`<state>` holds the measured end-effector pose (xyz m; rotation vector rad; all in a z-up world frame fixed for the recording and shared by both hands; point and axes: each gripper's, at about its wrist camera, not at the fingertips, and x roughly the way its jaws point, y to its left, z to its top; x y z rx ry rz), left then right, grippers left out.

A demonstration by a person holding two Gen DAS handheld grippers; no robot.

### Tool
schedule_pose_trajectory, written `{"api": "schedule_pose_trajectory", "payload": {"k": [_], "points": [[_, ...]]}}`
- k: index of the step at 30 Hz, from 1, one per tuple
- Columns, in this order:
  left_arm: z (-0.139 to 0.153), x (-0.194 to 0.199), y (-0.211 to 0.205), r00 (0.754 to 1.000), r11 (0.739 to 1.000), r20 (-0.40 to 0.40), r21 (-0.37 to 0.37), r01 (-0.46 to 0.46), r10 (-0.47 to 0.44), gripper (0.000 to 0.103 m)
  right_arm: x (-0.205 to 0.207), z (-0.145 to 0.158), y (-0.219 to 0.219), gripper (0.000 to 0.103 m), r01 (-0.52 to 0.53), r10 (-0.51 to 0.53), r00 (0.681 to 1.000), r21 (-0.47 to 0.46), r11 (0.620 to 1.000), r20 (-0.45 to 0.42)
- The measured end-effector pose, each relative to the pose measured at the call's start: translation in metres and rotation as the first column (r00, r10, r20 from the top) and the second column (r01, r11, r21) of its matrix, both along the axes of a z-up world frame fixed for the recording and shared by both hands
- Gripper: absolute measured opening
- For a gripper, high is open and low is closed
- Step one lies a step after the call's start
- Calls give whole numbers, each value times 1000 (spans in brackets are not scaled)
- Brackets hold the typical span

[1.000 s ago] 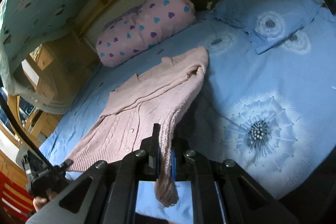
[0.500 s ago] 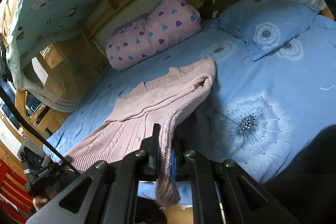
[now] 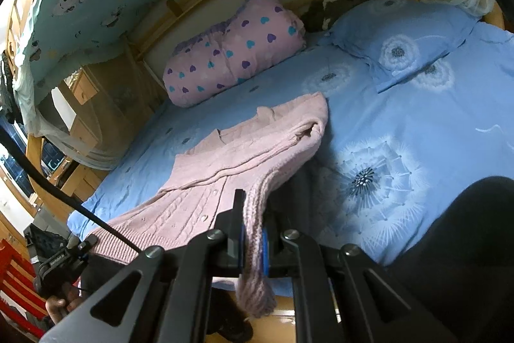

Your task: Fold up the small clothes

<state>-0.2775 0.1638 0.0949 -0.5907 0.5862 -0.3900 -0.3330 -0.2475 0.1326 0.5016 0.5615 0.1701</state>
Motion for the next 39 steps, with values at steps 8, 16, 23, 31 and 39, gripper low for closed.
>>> {"api": "schedule_pose_trajectory", "payload": {"k": [8, 16, 23, 31, 39], "points": [[-3, 11, 2, 1000, 1000, -19, -7, -9, 8, 0, 9, 4, 0, 8, 27, -28, 999, -26, 999, -18], [-2, 29, 8, 999, 1000, -39, -10, -22, 22, 0, 35, 13, -3, 8, 52, -53, 998, -44, 998, -16], [-3, 42, 16, 997, 999, -63, -25, -40, 38, 0, 60, 28, -3, 8, 45, -45, 999, -54, 998, 6], [-3, 80, 7, 995, 1000, -98, -13, -23, 22, 0, 92, 29, 1, 8, 48, -49, 999, -99, 994, -5], [1, 121, -1, 990, 999, -136, 15, -42, 44, 0, 128, 12, -35, 8, 96, -94, 993, 25, 995, -77]]}}
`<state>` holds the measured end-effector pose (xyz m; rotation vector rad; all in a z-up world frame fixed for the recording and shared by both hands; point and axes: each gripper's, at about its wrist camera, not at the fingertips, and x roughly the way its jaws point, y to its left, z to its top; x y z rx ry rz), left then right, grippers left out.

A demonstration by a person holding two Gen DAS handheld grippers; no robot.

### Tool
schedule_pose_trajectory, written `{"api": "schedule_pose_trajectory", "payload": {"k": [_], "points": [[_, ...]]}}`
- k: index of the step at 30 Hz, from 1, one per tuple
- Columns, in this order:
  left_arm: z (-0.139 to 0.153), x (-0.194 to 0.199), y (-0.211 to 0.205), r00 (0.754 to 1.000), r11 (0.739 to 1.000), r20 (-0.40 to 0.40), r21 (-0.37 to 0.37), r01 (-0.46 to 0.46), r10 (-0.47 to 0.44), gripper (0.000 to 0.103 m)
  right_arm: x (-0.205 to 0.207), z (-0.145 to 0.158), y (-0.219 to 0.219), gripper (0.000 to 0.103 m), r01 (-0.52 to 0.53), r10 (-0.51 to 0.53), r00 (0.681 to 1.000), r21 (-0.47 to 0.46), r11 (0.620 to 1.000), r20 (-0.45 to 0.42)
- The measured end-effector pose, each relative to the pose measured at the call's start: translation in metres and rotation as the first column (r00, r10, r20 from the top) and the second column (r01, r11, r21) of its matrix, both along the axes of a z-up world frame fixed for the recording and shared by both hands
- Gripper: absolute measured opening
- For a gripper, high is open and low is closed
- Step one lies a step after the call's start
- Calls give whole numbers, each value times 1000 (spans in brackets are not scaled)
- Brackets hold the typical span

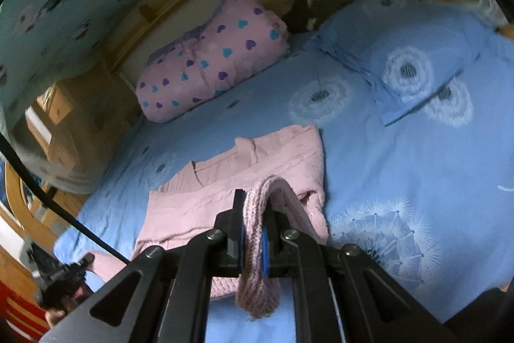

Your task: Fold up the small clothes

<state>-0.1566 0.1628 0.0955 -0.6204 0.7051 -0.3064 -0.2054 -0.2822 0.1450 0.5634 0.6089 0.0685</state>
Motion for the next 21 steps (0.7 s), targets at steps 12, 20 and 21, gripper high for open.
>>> {"api": "schedule_pose_trajectory", "payload": {"k": [12, 20, 21], "points": [[5, 59, -13, 999, 998, -38, 66, 19, -17, 0, 71, -22, -37, 8, -10, 25, 996, 175, 985, -84], [0, 100, -15, 999, 996, -46, 82, 26, -23, 0, 107, -39, -42, 8, -17, 40, 994, 217, 976, -102], [-3, 104, -15, 998, 997, -53, 73, 27, -23, 0, 109, -41, -42, 8, -17, 41, 993, 212, 977, -109]]}}
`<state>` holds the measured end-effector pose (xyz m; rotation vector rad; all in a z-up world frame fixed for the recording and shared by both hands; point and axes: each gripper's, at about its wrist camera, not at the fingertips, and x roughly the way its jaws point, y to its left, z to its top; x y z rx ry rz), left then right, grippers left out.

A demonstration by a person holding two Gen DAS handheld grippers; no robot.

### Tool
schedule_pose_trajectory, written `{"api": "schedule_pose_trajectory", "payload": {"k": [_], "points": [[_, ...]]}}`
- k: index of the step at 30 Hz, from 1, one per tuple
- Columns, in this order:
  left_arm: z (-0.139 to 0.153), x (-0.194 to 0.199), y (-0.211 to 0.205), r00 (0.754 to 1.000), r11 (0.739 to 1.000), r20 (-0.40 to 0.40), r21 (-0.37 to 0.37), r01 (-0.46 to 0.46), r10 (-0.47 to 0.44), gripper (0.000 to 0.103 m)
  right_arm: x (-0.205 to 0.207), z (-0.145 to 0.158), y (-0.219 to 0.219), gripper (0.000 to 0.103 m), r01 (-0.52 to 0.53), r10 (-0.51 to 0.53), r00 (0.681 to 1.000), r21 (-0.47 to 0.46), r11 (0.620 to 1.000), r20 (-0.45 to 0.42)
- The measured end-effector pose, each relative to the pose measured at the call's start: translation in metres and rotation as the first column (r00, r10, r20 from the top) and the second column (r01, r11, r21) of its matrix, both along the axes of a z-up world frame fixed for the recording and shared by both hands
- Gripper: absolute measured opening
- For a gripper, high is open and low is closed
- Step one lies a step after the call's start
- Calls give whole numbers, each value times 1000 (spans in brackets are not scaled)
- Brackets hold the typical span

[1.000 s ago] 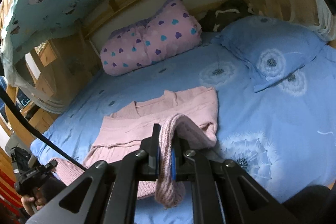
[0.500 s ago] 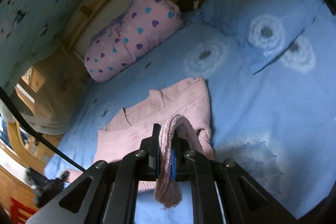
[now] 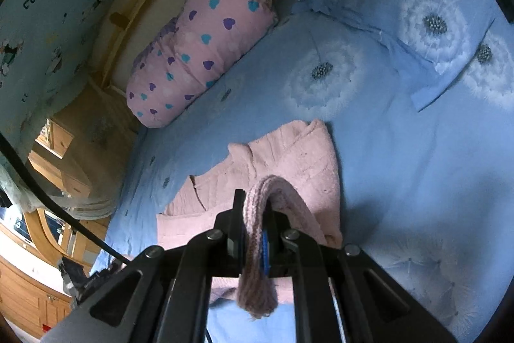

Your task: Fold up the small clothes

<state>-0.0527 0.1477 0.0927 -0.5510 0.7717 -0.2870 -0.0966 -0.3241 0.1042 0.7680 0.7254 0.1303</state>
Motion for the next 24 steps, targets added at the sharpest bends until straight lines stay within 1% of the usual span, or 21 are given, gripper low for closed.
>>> {"api": "schedule_pose_trajectory", "payload": {"k": [3, 4, 7, 9, 13, 17, 22, 24], "points": [[-2, 9, -2, 1000, 1000, -16, -10, 9, -9, 0, 7, -3, -1, 8, -5, 5, 1000, 1, 1000, -16], [-1, 11, -4, 1000, 1000, -11, 1, 13, -13, 0, 10, -3, -2, 8, -8, 8, 1000, 6, 1000, -19], [7, 15, -13, 999, 997, 14, 73, 28, -29, 0, 18, -2, -5, 8, -22, 22, 1000, 23, 999, -17], [8, 19, -15, 999, 995, 22, 94, 31, -33, 0, 25, 0, -6, 8, -24, 25, 1000, 26, 999, -13], [8, 33, -15, 1000, 995, 11, 100, 25, -26, 0, 39, 2, -6, 8, -34, 35, 999, 21, 999, -24], [11, 46, -17, 1000, 989, 14, 145, 19, -21, 0, 48, 3, -9, 8, -46, 47, 999, 27, 999, -24], [15, 59, -14, 1000, 988, 21, 155, 15, -19, 0, 61, -7, -15, 8, -57, 60, 997, 70, 996, -45], [14, 65, -13, 1000, 988, 18, 153, 12, -15, 0, 64, -11, -16, 8, -58, 62, 997, 70, 996, -53]]}}
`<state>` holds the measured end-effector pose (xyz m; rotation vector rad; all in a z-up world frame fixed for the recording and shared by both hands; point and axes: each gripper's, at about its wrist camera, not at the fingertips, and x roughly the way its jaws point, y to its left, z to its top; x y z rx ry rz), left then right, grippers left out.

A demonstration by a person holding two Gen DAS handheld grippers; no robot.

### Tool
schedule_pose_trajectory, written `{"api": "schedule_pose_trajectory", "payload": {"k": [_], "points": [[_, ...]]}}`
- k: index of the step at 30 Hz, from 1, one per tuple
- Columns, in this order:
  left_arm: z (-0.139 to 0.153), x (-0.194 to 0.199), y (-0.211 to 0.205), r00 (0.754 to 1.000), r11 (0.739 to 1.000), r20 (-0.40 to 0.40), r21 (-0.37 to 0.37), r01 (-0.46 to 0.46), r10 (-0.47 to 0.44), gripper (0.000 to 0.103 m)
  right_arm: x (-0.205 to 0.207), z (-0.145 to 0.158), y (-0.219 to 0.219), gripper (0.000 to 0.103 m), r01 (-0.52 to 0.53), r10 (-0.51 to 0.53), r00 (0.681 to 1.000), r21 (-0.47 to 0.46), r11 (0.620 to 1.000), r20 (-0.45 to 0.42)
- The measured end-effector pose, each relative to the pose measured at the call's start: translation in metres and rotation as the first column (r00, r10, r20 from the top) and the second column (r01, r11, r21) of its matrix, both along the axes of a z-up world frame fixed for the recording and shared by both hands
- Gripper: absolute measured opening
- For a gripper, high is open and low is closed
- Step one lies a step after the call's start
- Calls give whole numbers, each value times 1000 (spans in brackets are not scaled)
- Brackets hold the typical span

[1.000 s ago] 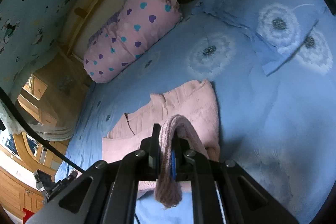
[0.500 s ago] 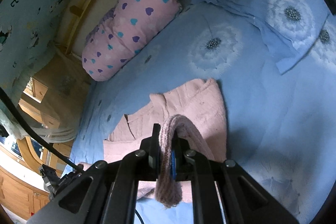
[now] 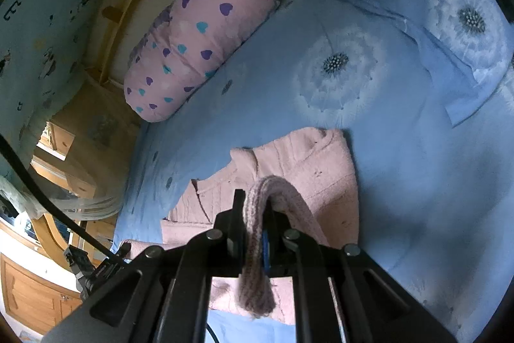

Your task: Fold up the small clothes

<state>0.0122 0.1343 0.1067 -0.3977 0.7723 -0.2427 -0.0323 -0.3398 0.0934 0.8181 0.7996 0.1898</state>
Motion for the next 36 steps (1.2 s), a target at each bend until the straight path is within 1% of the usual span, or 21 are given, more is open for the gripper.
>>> {"api": "schedule_pose_trajectory", "payload": {"k": [4, 11, 15, 19, 23, 25, 27, 30, 31, 32, 33, 34, 35, 36], "points": [[-3, 11, 0, 1000, 1000, -5, -21, 2, -2, 0, 7, -3, 0, 8, -1, 0, 1000, -14, 1000, -13], [-13, 28, -1, 999, 1000, -35, -14, 13, -14, 0, 31, -5, -4, 8, 2, -3, 999, -42, 999, -35], [-21, 35, 3, 998, 999, -66, -36, 4, -6, 0, 38, -15, -5, 8, -7, 5, 998, -44, 999, -55], [-25, 44, 4, 997, 998, -79, -60, 2, -6, 0, 42, -25, -6, 8, -7, 3, 996, -49, 999, -85], [-27, 53, 2, 997, 999, -76, -41, 16, -19, 0, 47, -28, -11, 8, -5, 2, 996, -38, 999, -90], [-30, 59, 5, 996, 999, -86, -33, 6, -8, 0, 53, -28, -12, 8, -8, 5, 996, -40, 999, -86], [-37, 67, 10, 992, 999, -123, -42, -24, 18, 0, 61, -33, -11, 9, -2, -3, 994, -53, 999, -107], [-49, 76, 22, 979, 992, -180, -58, -111, 99, 0, 68, -46, -11, 13, 7, -16, 989, -57, 998, -146], [-51, 76, 27, 975, 989, -181, -52, -141, 129, 0, 68, -50, -11, 15, 8, -16, 988, -59, 998, -152], [-52, 77, 31, 973, 986, -176, -50, -160, 150, 1, 69, -52, -11, 26, 5, -14, 988, -62, 998, -153], [-52, 76, 35, 973, 983, -168, -57, -173, 161, 6, 69, -51, -9, 46, -8, -3, 990, -74, 997, -139], [-50, 75, 38, 973, 980, -156, -75, -184, 171, 8, 69, -48, -8, 58, -9, -2, 993, -92, 996, -121], [-48, 73, 40, 975, 979, -145, -90, -185, 170, 9, 65, -39, -5, 77, -1, -8, 998, -136, 991, -66], [-45, 72, 40, 977, 978, -131, -104, -180, 166, 11, 62, -30, -4, 83, 5, -8, 1000, -165, 986, -16]]}}
